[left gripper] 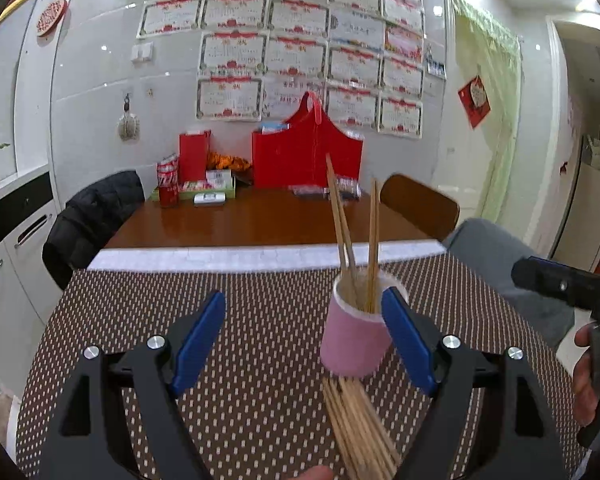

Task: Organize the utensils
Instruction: 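Lower the right gripper to the pile and close on another chopstick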

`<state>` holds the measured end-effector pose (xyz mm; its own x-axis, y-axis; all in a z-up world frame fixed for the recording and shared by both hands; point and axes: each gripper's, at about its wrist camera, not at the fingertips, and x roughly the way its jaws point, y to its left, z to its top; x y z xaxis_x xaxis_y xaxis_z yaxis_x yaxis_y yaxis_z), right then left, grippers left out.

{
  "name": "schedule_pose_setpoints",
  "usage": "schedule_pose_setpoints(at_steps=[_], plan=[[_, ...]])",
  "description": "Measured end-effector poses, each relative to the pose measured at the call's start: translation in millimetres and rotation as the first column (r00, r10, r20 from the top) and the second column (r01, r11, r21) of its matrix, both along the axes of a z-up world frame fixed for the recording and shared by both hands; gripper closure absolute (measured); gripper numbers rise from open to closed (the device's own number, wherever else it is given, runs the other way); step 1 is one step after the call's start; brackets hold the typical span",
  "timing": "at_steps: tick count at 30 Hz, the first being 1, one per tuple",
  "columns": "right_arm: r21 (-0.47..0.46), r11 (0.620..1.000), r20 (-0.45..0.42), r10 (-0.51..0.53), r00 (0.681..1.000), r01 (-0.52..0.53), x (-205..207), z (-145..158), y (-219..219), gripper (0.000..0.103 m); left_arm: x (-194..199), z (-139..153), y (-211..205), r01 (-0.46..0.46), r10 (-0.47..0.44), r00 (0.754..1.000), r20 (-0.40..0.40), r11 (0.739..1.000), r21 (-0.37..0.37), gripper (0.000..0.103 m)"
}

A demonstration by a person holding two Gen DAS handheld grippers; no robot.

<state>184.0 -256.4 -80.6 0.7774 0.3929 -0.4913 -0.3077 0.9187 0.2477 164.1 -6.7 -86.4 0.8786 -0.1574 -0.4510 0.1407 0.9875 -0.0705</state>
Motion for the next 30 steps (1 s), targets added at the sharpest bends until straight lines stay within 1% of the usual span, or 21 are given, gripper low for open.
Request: schedule_pose_setpoints(at_steps=[4, 8, 12, 14, 16, 22, 23, 25, 27, 30], plan=[[-0.025, 1.0, -0.062, 0.016, 0.998, -0.017, -5, -28, 4, 0.006, -11, -21, -3, 0.017, -0.014, 0.997, -0.072, 0.999, 0.042, 0.024], [-0.005, 0.999, -0.124, 0.037, 0.992, -0.038, 1, -58, 7, 0.006, -16, -47, -10, 0.043, -0.03, 0.989, -0.145, 0.995, 0.087, 0.024], [-0.039, 0.997, -0.172, 0.052, 0.984, -0.06, 7, -78, 13, 0.006, -19, -82, -14, 0.071, -0.044, 0.972, -0.229, 0.991, 0.112, 0.024], [-0.055, 0.996, -0.185, 0.062, 0.981, -0.074, 7, -84, 13, 0.006, -19, -96, -17, 0.085, -0.049, 0.963, -0.263, 0.989, 0.124, 0.024], [-0.069, 0.995, -0.188, 0.062, 0.98, -0.076, 6, -86, 13, 0.006, -19, -108, -24, 0.111, -0.061, 0.951, -0.302, 0.982, 0.152, 0.024], [-0.069, 0.996, -0.201, 0.04, 0.979, -0.055, 6, -92, 3, 0.006, -19, -131, -31, 0.148, -0.062, 0.921, -0.384, 0.969, 0.197, 0.024], [-0.07, 0.996, -0.204, 0.038, 0.978, -0.053, 6, -92, 2, 0.006, -21, -131, -30, 0.144, -0.063, 0.925, -0.375, 0.971, 0.193, 0.024], [-0.076, 0.995, -0.213, 0.04, 0.976, -0.057, 6, -94, 4, 0.006, -21, -132, -26, 0.133, -0.047, 0.92, -0.39, 0.971, 0.196, 0.024], [-0.09, 0.994, -0.219, 0.044, 0.975, -0.065, 7, -97, 8, 0.006, -21, -132, -22, 0.129, -0.047, 0.915, -0.401, 0.975, 0.179, 0.024], [-0.125, 0.988, -0.239, 0.056, 0.969, -0.088, 8, -103, 17, 0.006, -26, -132, -19, 0.123, -0.043, 0.917, -0.396, 0.976, 0.179, 0.023]])
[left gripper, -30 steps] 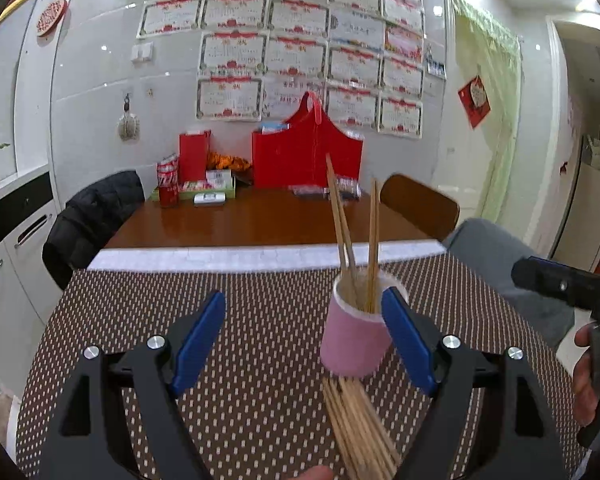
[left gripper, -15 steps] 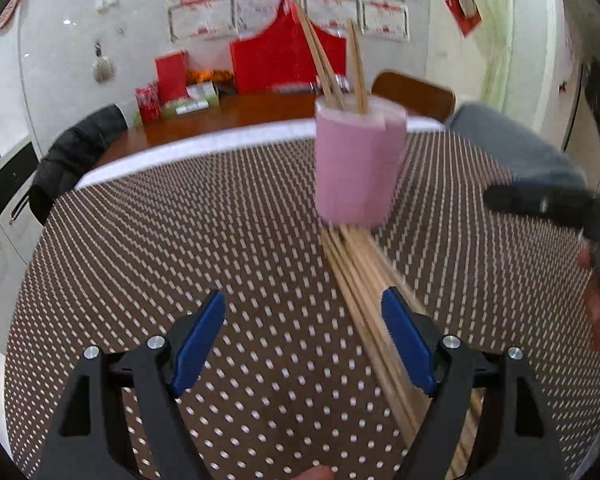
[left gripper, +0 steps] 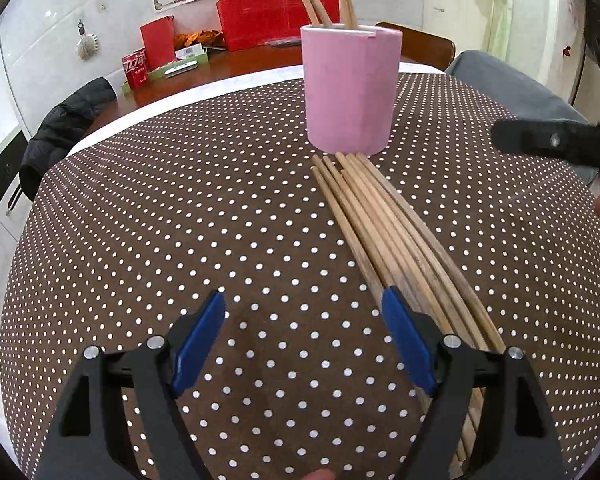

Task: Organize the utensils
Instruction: 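Lower the right gripper to the pile and close on another chopstick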

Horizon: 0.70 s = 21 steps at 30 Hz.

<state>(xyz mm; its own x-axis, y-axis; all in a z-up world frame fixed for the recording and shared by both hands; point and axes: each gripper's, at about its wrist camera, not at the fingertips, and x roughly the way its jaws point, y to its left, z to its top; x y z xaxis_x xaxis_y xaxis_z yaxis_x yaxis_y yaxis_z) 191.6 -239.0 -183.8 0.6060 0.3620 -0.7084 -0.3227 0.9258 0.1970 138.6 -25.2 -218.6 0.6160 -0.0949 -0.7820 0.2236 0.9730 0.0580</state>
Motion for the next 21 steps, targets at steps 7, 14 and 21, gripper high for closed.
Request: schedule_pose_setpoints(at_steps=[7, 14, 21], plan=[[-0.101, 0.993, -0.043, 0.055, 0.998, -0.059, -1, -17, 22, 0.006, -9, 0, -4, -0.027, 0.027, 1.0, 0.007, 1.0, 0.003, 0.023], [-0.105, 0.993, -0.048, 0.054, 0.997, -0.059, -1, -19, 20, 0.006, -12, 1, -5, -0.048, 0.047, 0.999, -0.022, 0.999, -0.017, 0.023], [-0.112, 0.992, -0.052, 0.057, 0.997, -0.063, 0, -21, 20, 0.006, -16, 1, -16, -0.038, 0.038, 0.999, -0.01, 0.999, 0.011, 0.023]])
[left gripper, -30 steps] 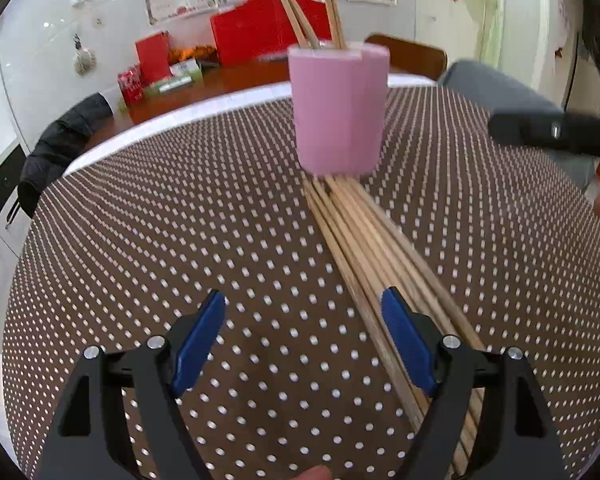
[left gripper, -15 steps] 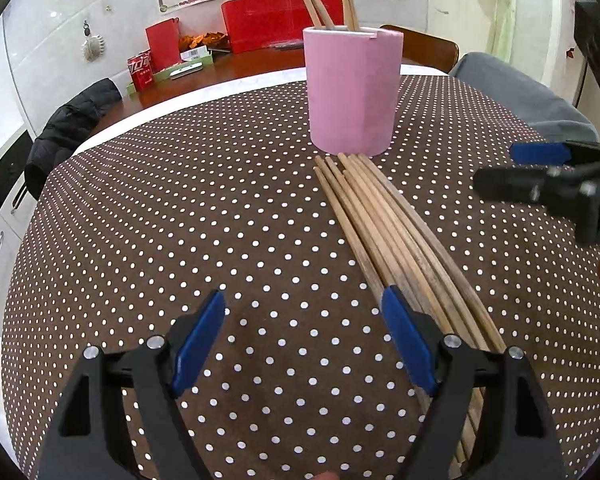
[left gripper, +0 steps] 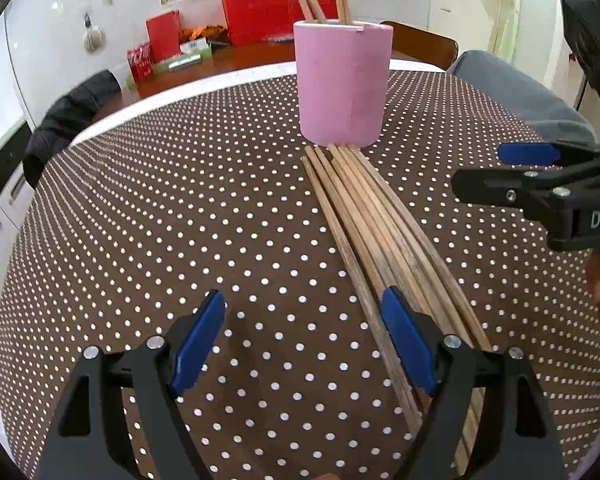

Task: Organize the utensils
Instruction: 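Lower the right gripper to the pile and close on another chopstick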

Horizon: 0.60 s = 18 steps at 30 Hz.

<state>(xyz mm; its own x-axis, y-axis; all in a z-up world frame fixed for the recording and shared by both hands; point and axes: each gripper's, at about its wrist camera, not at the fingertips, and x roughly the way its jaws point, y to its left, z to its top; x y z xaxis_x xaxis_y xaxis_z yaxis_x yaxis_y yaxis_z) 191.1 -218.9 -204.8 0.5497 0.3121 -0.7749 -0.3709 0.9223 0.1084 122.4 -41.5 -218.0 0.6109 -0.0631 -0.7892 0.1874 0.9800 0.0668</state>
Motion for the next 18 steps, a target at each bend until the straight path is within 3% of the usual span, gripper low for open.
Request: schedule_pose_setpoints(at_steps=[8, 12, 18], plan=[[-0.045, 0.998, -0.029, 0.044, 0.999, -0.045, -5, -5, 13, 0.006, 1, -5, 3, -0.01, 0.01, 1.0, -0.008, 1.0, -0.014, 0.022], [-0.121, 0.989, -0.073, 0.078, 0.994, -0.086, -11, -16, 33, 0.006, 4, -4, 9, -0.005, 0.005, 1.0, -0.014, 1.0, -0.02, 0.022], [-0.166, 0.984, -0.091, 0.05, 0.995, -0.064, -17, -24, 43, 0.007, 14, -3, 24, -0.012, 0.011, 1.0, -0.024, 0.999, -0.04, 0.022]])
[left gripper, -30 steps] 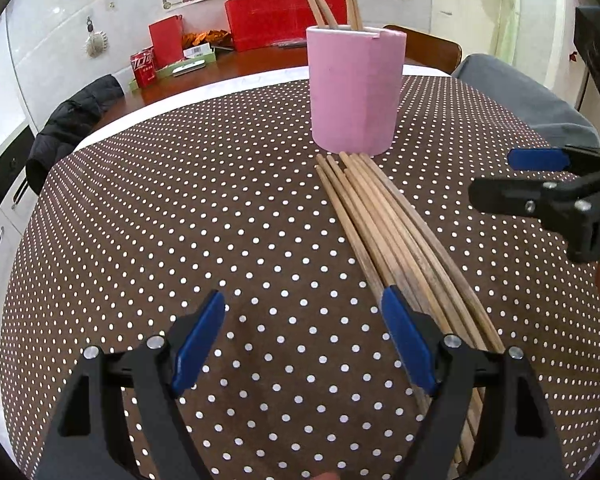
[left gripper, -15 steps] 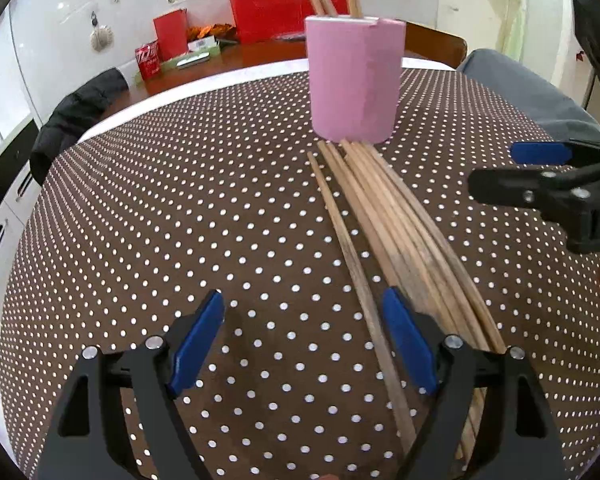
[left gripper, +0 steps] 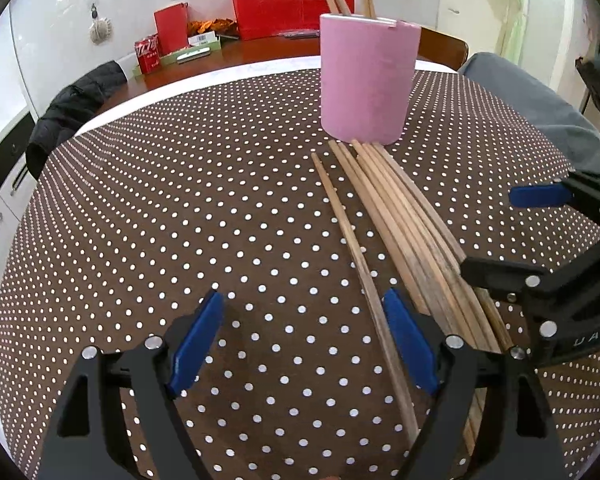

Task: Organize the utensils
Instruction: 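Lower the right gripper to the pile and close on another chopstick, then lift a chopstick with the right gripper while the left gripper grasps and lifts another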

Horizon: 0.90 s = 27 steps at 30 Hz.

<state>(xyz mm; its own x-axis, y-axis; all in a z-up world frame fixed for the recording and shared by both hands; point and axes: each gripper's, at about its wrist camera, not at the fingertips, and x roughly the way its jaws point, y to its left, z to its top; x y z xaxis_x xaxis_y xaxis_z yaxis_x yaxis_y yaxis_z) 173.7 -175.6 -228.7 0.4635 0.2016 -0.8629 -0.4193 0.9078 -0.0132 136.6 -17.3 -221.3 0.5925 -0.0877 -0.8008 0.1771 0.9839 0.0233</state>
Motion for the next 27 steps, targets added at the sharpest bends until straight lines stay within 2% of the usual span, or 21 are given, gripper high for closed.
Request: schedule_pose_setpoints(at_steps=[5, 9, 15, 18, 22, 27], plan=[[-0.011, 1.0, -0.001, -0.006, 1.0, 0.006, -4, 0, -4, 0.008, 1, -1, 1, -0.001, 0.001, 1.0, 0.001, 1.0, 0.0, 0.022], [-0.003, 1.0, -0.006, -0.005, 1.0, 0.005, -2, 0, -2, 0.014, 0, -1, 1, -0.002, 0.002, 1.0, 0.002, 1.0, -0.002, 0.022], [-0.02, 1.0, -0.011, 0.01, 1.0, -0.01, 9, -5, 11, 0.017, 0, -2, 2, -0.002, 0.002, 1.0, 0.003, 1.0, -0.002, 0.022], [-0.023, 0.999, -0.012, 0.021, 1.0, -0.022, 7, 0, 9, 0.024, 1, -1, 2, -0.001, 0.001, 1.0, 0.003, 1.0, -0.002, 0.022], [-0.006, 1.0, -0.011, -0.016, 1.0, 0.016, 11, 7, -2, 0.047, 4, -1, 2, -0.001, 0.001, 1.0, -0.002, 1.0, -0.003, 0.022], [0.074, 0.997, -0.029, -0.031, 0.999, 0.033, 25, 12, 0, 0.047, 27, 0, 2, -0.011, 0.011, 0.999, -0.043, 1.0, 0.004, 0.022]])
